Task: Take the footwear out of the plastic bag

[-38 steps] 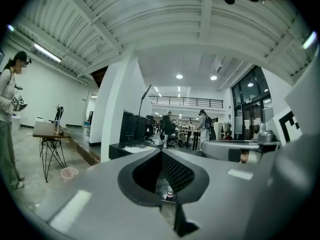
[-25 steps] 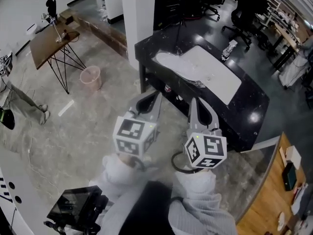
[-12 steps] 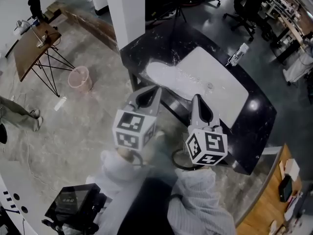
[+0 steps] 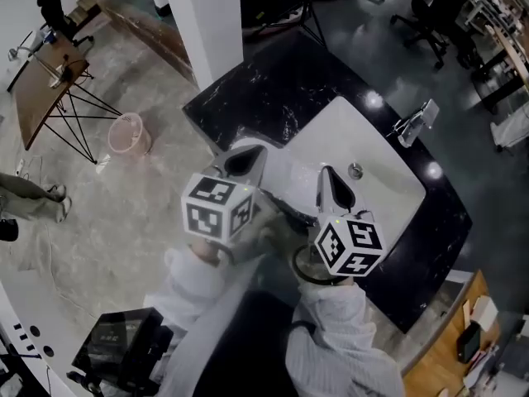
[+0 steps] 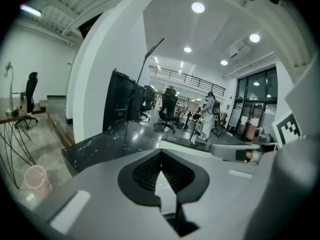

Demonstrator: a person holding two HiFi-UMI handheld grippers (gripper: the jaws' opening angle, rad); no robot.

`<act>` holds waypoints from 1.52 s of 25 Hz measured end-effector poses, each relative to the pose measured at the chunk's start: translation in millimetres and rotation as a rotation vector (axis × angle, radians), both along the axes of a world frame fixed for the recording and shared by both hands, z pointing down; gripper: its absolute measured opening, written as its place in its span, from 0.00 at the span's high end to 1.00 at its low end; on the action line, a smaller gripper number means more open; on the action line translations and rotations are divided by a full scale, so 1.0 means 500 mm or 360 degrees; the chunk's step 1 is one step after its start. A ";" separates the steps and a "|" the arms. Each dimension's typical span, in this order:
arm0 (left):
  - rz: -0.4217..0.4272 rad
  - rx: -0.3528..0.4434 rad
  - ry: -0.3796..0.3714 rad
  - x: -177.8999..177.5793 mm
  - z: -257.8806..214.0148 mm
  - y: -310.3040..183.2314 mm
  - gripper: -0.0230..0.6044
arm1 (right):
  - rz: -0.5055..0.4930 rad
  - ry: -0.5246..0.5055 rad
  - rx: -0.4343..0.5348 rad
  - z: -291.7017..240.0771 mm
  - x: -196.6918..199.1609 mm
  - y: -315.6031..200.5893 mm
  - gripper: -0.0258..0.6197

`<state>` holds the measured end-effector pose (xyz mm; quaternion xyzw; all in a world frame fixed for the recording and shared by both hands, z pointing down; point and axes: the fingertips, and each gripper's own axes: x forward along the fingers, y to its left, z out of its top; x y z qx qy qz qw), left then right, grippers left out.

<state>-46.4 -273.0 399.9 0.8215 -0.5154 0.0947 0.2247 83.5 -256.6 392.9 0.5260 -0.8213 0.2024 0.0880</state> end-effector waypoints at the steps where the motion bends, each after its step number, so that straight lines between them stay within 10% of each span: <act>1: 0.0028 -0.0044 0.0013 0.000 0.013 -0.007 0.96 | -0.0004 -0.0028 -0.0063 0.015 0.001 -0.004 0.94; 12: 0.0371 -0.0479 0.0489 -0.054 0.095 -0.063 0.95 | 0.0055 -0.0480 -0.0666 0.116 0.122 0.004 0.84; 18: 0.0556 -0.0654 0.0676 -0.109 0.113 -0.055 0.70 | -0.0102 -0.0612 -0.0978 0.162 0.186 0.034 0.75; 38: 0.0848 -0.1205 0.0513 -0.139 0.238 -0.019 0.73 | -0.0746 -0.0648 -0.1763 0.276 0.164 0.087 0.76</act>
